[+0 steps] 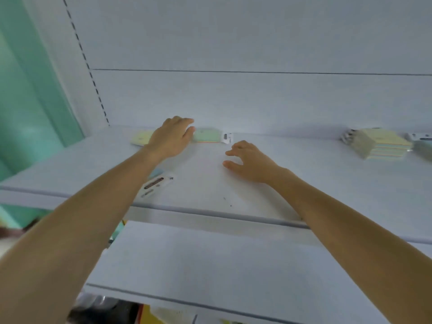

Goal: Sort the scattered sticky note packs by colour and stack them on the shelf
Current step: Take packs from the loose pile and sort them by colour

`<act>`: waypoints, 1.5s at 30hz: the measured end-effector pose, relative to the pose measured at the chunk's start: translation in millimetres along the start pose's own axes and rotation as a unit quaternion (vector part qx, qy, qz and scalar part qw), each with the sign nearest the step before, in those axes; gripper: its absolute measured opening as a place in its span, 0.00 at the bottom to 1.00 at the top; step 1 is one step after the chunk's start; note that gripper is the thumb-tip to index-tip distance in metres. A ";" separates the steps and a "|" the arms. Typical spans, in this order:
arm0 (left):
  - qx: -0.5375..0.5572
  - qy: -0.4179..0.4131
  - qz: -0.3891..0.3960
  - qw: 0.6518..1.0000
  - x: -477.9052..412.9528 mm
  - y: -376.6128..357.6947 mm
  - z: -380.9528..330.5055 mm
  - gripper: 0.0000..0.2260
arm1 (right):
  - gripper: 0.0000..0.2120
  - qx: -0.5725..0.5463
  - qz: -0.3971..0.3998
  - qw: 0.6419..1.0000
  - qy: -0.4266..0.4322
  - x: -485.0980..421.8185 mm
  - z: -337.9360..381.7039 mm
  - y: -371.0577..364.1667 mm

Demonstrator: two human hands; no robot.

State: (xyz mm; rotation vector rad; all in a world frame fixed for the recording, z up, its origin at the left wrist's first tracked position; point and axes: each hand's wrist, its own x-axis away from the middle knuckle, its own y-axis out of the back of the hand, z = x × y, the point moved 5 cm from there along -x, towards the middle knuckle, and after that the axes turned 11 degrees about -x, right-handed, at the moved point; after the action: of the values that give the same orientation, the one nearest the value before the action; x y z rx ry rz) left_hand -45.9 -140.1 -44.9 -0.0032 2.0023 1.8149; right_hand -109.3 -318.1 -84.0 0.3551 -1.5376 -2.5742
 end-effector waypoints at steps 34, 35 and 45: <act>0.149 0.128 0.120 0.973 -15.4 -23.7 140.3 0.32 | 0.20 -0.150 -0.093 0.949 -0.261 -83.1 4.5 -16.9; 0.179 0.127 0.121 0.968 -15.7 -22.0 139.8 0.33 | 0.22 -0.152 -0.092 0.950 -0.258 -83.3 6.0 -16.4; 0.435 0.178 0.113 0.875 -10.7 -0.3 132.4 0.23 | 0.24 -0.213 -0.173 0.947 -0.169 -68.9 14.9 9.3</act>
State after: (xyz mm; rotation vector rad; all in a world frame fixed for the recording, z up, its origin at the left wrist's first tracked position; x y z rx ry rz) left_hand 5.3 -17.7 -47.9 0.1876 3.0295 0.8976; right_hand -46.8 -294.5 -59.5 0.1471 -1.0087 -3.2885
